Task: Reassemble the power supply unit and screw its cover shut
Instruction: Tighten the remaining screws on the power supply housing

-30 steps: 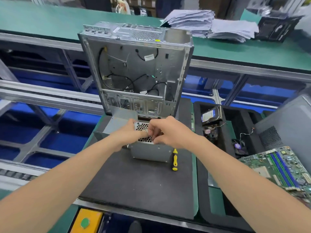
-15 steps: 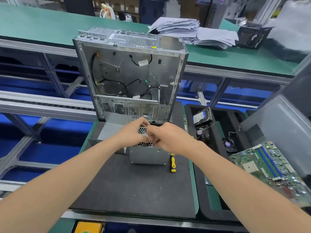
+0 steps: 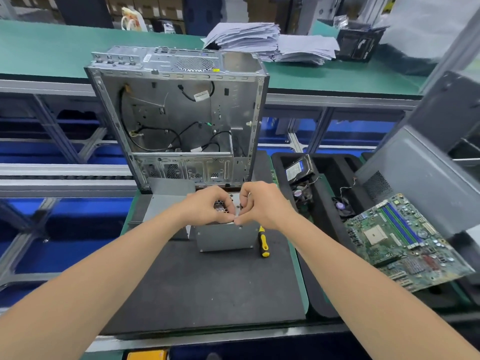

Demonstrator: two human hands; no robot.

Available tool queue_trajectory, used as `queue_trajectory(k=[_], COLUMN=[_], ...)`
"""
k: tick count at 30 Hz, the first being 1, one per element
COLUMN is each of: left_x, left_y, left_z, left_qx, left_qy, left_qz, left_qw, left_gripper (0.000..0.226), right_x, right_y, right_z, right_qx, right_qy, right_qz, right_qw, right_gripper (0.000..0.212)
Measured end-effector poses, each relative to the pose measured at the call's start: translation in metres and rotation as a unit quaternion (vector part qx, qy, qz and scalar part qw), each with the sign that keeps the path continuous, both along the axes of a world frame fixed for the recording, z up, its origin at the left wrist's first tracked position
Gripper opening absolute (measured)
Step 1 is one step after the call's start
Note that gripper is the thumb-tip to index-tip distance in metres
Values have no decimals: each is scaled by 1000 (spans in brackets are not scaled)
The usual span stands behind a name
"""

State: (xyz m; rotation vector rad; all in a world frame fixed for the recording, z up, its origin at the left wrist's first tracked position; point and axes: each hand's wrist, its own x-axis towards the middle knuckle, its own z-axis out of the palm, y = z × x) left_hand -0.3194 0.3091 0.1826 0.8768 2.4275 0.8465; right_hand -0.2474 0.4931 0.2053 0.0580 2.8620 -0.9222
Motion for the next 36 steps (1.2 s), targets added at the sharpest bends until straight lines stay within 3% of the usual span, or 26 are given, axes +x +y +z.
queue_trajectory(k=[5,7,9,11,13,16,18,20,23,29,33,36], left_x=[1,2,4,6,8,14,17,19,19,17,19,21], left_y=[7,8,7,7,8,10,10,10,12,9,0,-4], left_z=[8,9,10,8,6,6,4,4,3,-4,-10,-15], left_qx=[0,-8,-8,-1,5,0,1,7,23,48,78,90], left_qy=[-117,-132,-140,-152,-149,-108,-93,-82,-78,-45,-19,12], left_qz=[10,24,37,46,63,70,75,89,100,76,61,66], left_qw=[993,991,989,987,987,992,993,993,992,995,995,994], left_gripper=[14,19,18,13,14,13,12,13,12,13,12,11], right_x=[4,9,18,28,38,53,56,53,47,36,27,28], right_y=[7,12,16,20,24,15,8,5,12,-1,-24,-42], right_z=[-7,-14,-30,-55,-84,-117,-127,-128,-118,-47,-9,2], right_qx=[-13,-86,-215,-253,-186,-49,16,22,-73,-247,-340,-342], right_qy=[7,24,73,90,28,-88,-84,-68,13,266,312,340], right_qz=[-39,-61,-154,-292,-343,-258,-231,-240,-323,-390,-358,-322], right_qw=[999,994,962,918,920,961,969,968,944,846,811,815], right_gripper=[45,41,34,31,25,35,43,38,26,10,12,22])
